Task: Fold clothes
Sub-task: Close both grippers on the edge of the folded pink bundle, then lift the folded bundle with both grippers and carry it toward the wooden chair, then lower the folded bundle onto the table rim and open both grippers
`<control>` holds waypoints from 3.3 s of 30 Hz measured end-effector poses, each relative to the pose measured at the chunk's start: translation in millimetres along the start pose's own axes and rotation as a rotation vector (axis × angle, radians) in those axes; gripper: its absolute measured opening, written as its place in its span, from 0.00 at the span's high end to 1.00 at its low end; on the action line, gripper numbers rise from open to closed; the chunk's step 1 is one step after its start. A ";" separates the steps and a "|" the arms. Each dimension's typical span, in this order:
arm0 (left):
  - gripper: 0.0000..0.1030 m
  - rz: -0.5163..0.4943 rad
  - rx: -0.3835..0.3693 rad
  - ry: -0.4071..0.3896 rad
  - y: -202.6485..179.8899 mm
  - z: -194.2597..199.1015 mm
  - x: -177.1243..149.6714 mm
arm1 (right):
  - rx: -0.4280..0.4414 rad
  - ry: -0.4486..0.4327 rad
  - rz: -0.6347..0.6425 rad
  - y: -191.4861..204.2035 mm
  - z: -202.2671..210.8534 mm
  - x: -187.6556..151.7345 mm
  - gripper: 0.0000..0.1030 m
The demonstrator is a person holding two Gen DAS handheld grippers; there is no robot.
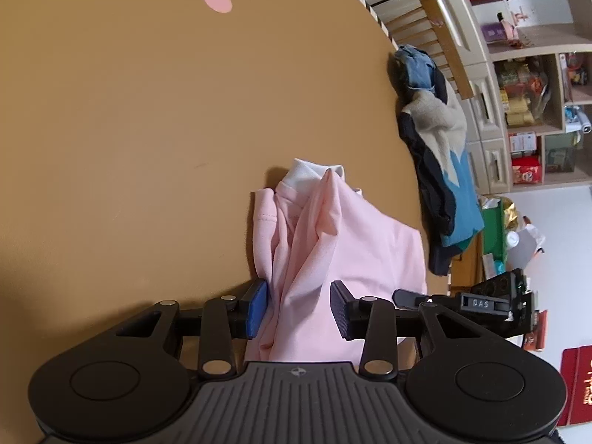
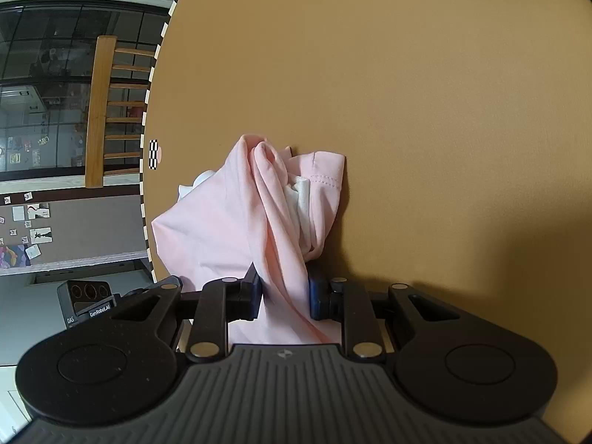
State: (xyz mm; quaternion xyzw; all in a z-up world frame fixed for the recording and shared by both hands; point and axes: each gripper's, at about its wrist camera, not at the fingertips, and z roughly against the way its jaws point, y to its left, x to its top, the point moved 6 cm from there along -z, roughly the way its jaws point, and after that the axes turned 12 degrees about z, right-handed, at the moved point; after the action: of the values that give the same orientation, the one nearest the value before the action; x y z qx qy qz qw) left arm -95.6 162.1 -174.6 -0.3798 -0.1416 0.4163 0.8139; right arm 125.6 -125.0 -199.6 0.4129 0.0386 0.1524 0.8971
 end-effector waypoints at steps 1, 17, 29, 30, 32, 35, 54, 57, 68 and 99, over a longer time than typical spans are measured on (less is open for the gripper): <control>0.60 0.005 -0.010 0.003 -0.2 -2.1 1.0 | 0.000 -0.001 -0.001 0.0 0.0 -0.1 0.78; 0.87 -0.190 0.161 -0.083 -32.6 -5.9 -15.5 | -0.105 -0.069 0.086 24.6 8.2 -16.2 0.79; 0.88 -0.348 0.144 0.012 -98.2 -8.5 -44.0 | -0.127 -0.231 0.086 39.9 65.2 -52.5 0.86; 0.88 -0.375 0.139 0.029 -109.1 -12.7 -48.2 | -0.131 -0.257 0.076 39.5 76.1 -58.5 0.86; 0.88 -0.432 0.127 0.067 -132.5 -21.8 -57.4 | -0.140 -0.313 0.052 37.8 99.6 -71.6 0.86; 0.87 -0.525 0.089 0.147 -175.0 -40.8 -75.0 | -0.170 -0.420 -0.012 33.0 142.6 -97.5 0.86; 0.87 -1.133 0.060 0.807 -331.0 -246.9 -276.3 | -0.414 -1.082 -0.520 -27.0 258.7 -334.0 0.86; 0.87 -1.188 0.174 0.809 -303.2 -277.9 -286.8 | -0.306 -1.107 -0.692 -65.6 201.9 -352.0 0.88; 0.86 -1.347 0.179 0.776 -326.9 -274.4 -298.6 | -0.246 -1.243 -0.756 -72.8 186.8 -353.5 0.91; 0.50 -1.569 0.007 0.369 -294.2 -258.6 -342.2 | -0.800 -1.087 -0.627 -88.0 209.4 -320.5 0.90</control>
State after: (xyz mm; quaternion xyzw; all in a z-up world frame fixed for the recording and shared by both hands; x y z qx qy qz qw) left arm 3.7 -343.3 -102.3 -0.2298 -0.2292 -0.3453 0.8806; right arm -117.0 -429.5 -146.6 0.0417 -0.3532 -0.3340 0.8729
